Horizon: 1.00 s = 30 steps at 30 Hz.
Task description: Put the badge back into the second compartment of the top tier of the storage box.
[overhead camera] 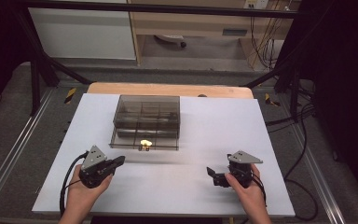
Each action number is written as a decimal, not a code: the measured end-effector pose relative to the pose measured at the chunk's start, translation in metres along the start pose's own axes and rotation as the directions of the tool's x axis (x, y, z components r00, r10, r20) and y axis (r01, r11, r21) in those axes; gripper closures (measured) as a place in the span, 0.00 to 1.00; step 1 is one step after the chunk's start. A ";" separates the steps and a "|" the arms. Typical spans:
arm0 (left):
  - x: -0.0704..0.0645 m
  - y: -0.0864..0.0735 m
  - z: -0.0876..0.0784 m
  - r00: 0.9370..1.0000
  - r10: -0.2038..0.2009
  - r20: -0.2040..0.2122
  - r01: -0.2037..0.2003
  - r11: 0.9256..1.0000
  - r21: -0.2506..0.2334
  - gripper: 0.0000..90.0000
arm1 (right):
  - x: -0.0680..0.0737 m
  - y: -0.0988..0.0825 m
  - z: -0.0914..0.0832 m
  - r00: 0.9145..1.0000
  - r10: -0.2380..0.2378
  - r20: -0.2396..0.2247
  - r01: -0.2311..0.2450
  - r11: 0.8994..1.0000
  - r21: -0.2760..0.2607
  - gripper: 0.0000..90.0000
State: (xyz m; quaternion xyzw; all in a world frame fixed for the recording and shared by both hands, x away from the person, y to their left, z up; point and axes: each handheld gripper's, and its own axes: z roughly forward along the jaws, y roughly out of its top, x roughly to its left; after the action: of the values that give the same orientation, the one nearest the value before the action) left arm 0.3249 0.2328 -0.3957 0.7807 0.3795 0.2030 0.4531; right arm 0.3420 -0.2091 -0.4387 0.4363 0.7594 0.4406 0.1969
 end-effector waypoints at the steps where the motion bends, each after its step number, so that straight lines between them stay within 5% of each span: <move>1: 0.000 0.000 0.001 1.000 0.000 0.002 0.000 1.000 0.003 1.00 | 0.000 0.000 0.000 1.000 0.003 -0.002 -0.003 1.000 0.001 0.03; 15: 0.004 0.007 0.010 1.000 -0.007 0.005 0.007 1.000 0.015 1.00 | 0.003 -0.002 0.004 1.000 -0.008 -0.002 0.008 0.999 0.037 0.03; 30: 0.002 0.012 0.041 1.000 0.011 0.007 -0.011 0.999 0.053 1.00 | 0.005 -0.003 0.006 1.000 -0.028 -0.013 0.028 0.998 0.064 0.03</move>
State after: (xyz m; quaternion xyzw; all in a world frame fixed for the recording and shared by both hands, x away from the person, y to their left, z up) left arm 0.3580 0.2081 -0.4061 0.7952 0.3791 0.1928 0.4322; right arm 0.3415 -0.2027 -0.4436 0.4291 0.7803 0.4159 0.1845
